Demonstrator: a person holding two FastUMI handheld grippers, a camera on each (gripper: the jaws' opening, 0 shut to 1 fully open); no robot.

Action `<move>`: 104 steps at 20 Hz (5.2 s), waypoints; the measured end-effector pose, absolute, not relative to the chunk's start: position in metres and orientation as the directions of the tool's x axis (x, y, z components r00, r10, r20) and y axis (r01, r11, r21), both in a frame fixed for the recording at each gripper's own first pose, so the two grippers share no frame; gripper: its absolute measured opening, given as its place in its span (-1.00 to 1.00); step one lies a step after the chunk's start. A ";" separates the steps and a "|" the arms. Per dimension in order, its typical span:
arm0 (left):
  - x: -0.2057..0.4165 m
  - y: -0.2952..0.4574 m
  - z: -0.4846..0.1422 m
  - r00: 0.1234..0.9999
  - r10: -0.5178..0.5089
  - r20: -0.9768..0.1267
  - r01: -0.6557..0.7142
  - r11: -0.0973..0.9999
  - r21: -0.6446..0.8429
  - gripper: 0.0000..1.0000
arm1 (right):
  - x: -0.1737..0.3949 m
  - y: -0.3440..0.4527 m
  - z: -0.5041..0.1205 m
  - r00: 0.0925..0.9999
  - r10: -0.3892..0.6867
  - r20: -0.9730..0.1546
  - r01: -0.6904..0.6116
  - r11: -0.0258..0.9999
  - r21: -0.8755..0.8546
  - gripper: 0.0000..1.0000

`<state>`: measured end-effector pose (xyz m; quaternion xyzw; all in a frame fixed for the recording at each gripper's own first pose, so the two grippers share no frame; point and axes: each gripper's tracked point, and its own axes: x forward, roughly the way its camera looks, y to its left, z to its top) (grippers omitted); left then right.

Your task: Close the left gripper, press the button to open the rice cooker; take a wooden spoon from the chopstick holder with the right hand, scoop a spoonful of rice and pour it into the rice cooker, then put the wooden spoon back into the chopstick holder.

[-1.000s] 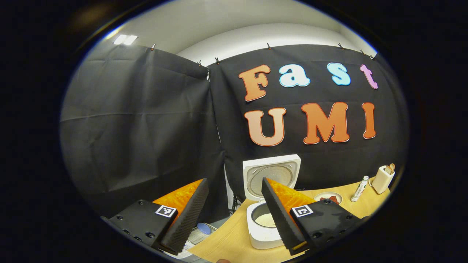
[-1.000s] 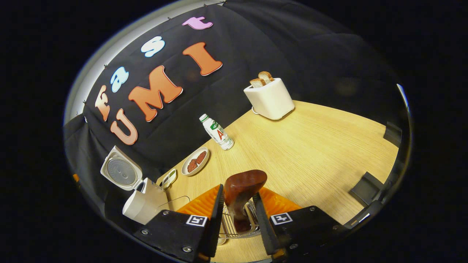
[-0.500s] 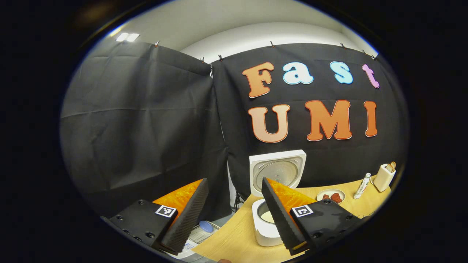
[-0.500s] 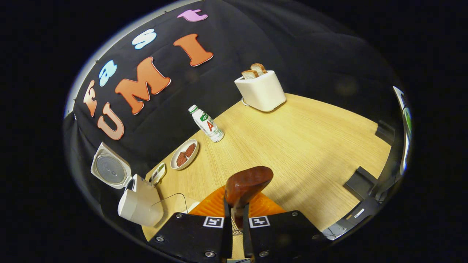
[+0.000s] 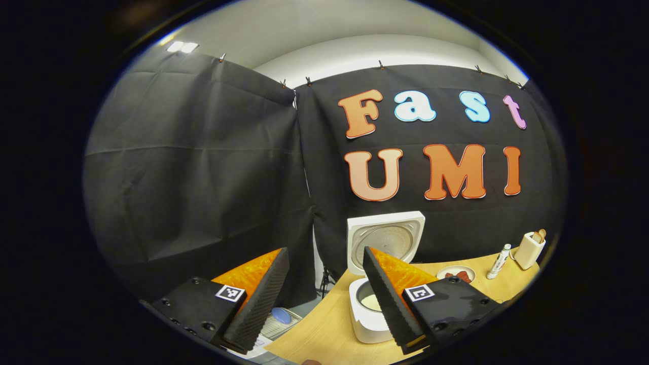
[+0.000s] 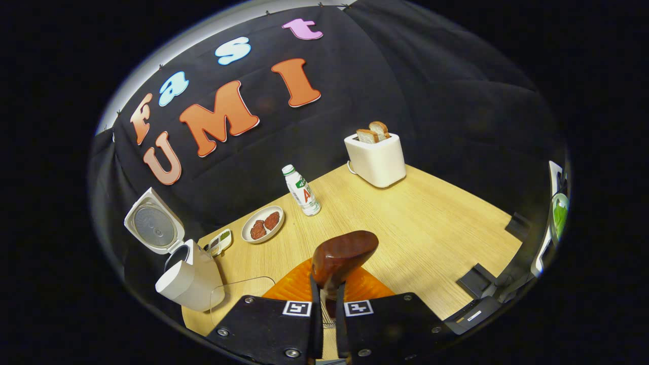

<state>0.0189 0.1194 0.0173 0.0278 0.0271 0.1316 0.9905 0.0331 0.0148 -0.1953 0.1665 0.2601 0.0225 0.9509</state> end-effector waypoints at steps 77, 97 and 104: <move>0.045 0.111 0.002 0.978 0.189 -0.091 -0.184 0.981 0.053 0.98 | 0.012 0.193 -0.225 0.670 0.536 -0.514 0.166 0.566 0.807 -0.82; 0.059 0.103 -0.019 0.984 0.104 -0.145 -0.100 0.995 0.029 0.98 | 0.060 0.302 -0.119 0.651 0.663 -0.370 0.038 0.458 0.888 -0.82; 0.056 0.107 -0.027 0.982 0.081 -0.169 -0.077 0.997 0.030 0.98 | 0.091 0.363 -0.086 0.661 0.675 -0.326 -0.057 0.479 0.876 -0.82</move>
